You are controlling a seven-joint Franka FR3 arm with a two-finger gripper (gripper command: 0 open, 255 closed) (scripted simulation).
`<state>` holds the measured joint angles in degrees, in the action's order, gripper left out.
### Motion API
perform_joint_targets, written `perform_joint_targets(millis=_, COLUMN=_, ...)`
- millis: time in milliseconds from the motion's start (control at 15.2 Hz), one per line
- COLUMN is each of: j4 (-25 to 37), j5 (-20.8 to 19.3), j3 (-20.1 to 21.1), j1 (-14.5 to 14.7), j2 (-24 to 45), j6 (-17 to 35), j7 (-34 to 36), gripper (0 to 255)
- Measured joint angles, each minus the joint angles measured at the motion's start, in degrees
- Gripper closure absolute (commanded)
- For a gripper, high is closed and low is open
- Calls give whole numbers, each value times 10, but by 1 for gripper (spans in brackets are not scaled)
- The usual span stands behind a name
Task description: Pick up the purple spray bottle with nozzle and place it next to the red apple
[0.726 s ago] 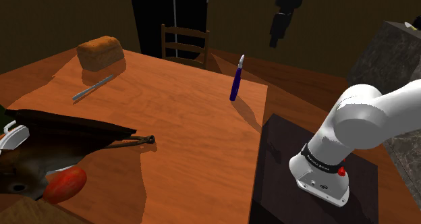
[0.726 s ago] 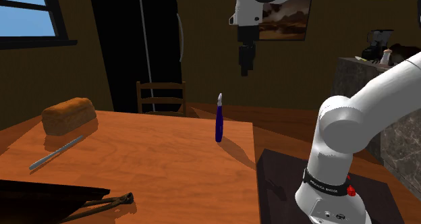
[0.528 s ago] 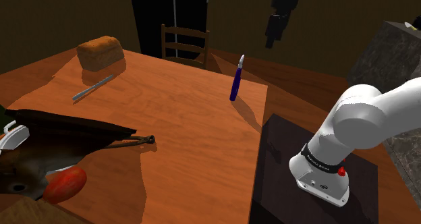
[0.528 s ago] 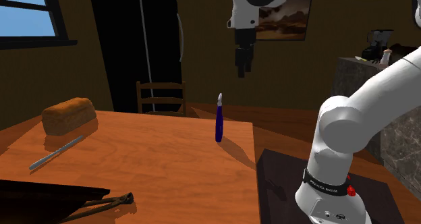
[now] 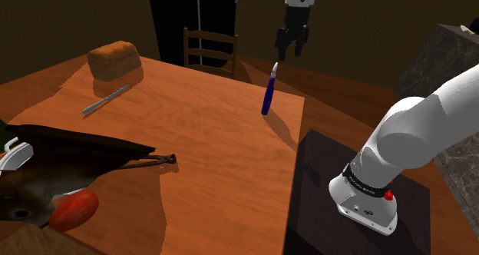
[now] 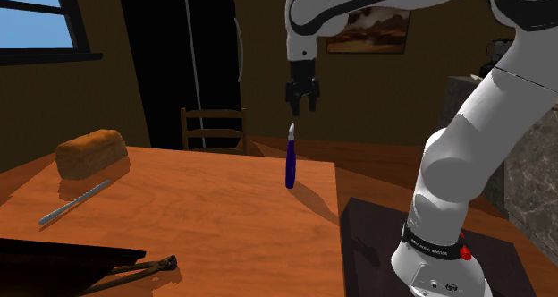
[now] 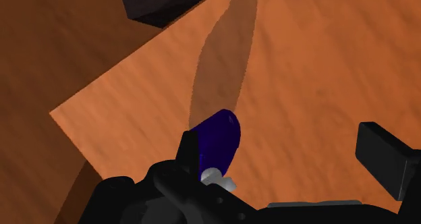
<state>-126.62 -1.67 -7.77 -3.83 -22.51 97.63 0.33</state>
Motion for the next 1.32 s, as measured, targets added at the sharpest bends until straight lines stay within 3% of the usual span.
perform_joint_targets(millis=462, j4=57, j5=54, j3=-41, j1=-28, j2=153, j6=55, j7=44, gripper=0)
perform_joint_targets(millis=1188, j4=176, j5=178, j3=-83, j1=-82, j2=383, j6=90, j7=96, gripper=0)
perform_joint_targets(millis=1320, j4=176, j5=186, j3=-85, j1=-87, j2=395, j6=98, j7=95, gripper=0)
